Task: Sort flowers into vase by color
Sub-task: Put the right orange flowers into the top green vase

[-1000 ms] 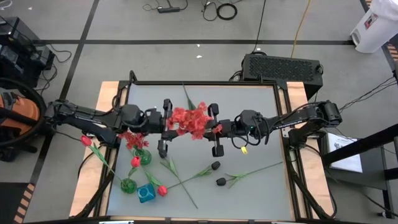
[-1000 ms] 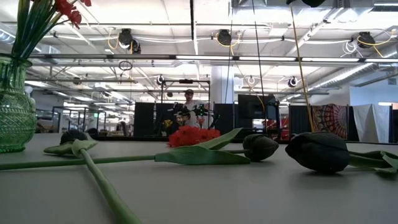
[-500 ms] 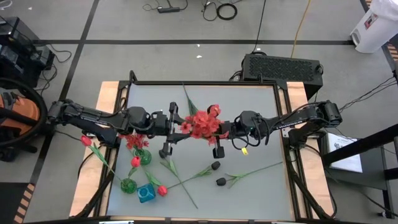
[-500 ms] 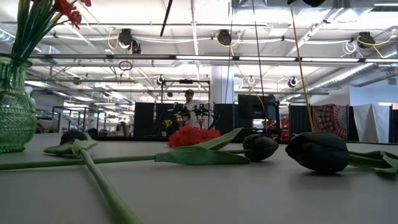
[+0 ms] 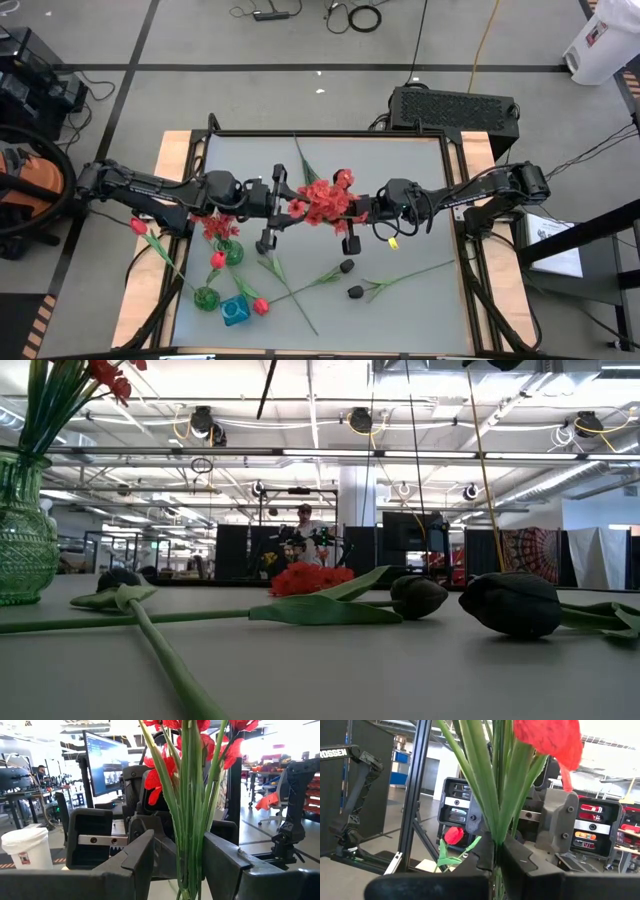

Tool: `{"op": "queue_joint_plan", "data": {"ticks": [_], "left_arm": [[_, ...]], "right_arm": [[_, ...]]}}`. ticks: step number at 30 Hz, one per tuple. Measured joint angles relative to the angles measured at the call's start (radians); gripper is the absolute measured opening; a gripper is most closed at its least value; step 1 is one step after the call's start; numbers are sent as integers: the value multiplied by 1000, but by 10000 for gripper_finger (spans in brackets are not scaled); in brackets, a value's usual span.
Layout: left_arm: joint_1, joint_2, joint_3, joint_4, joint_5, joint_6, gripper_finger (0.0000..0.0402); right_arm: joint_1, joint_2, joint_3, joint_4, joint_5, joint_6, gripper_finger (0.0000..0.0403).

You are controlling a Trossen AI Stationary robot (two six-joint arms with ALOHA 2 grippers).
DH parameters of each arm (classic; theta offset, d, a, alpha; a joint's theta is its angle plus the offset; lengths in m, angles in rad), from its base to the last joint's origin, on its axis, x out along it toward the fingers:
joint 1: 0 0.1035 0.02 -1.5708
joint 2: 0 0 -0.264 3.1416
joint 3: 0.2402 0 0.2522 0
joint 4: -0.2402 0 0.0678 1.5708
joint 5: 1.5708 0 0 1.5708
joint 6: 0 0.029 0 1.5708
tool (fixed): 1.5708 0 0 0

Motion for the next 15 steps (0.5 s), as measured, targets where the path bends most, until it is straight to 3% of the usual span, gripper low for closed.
{"op": "queue_joint_plan", "data": {"ticks": [9,15], "left_arm": [[-1,0,-1,3,-11,1,152],[-1,0,-1,0,-13,1,82]], "right_arm": [[0,0,0,-8,2,18,8],[-2,0,0,-15,8,18,9]]}}
